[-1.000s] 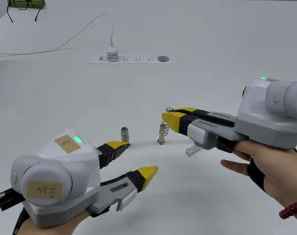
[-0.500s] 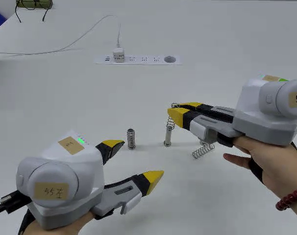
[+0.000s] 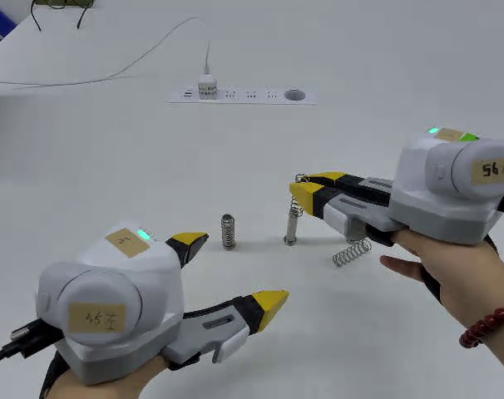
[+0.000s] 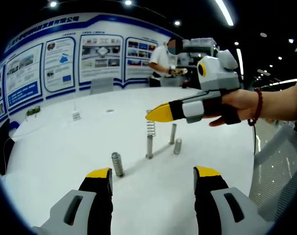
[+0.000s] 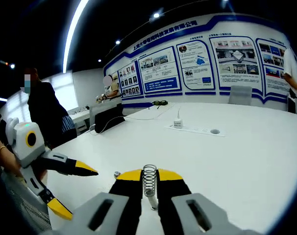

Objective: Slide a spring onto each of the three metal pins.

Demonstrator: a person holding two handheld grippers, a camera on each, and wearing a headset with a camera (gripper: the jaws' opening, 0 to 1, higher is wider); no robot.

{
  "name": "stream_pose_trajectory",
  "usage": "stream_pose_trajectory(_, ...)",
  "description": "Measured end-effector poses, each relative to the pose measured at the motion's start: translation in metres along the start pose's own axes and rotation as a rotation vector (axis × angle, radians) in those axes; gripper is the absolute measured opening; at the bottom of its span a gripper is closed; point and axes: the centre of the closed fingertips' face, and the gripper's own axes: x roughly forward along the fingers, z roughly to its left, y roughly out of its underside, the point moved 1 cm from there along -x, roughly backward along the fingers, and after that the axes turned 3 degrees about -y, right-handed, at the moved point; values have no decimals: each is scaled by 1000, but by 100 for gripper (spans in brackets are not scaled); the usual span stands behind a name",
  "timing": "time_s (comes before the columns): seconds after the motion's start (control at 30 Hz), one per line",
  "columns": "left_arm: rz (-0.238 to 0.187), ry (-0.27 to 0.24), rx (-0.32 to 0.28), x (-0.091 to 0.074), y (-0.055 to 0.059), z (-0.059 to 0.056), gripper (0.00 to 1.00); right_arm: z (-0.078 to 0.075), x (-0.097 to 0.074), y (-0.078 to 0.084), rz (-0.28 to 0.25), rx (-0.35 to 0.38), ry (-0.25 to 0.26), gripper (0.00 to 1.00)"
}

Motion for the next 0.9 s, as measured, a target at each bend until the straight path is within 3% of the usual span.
stream_pose_trajectory(0.33, 8, 1, -4, 1, 2, 1, 69, -1, 4, 6, 17, -22, 1, 12)
stream_pose_trajectory(0.9, 11, -6, -1, 0, 2, 2, 69, 1, 9, 27, 96, -82, 11, 12)
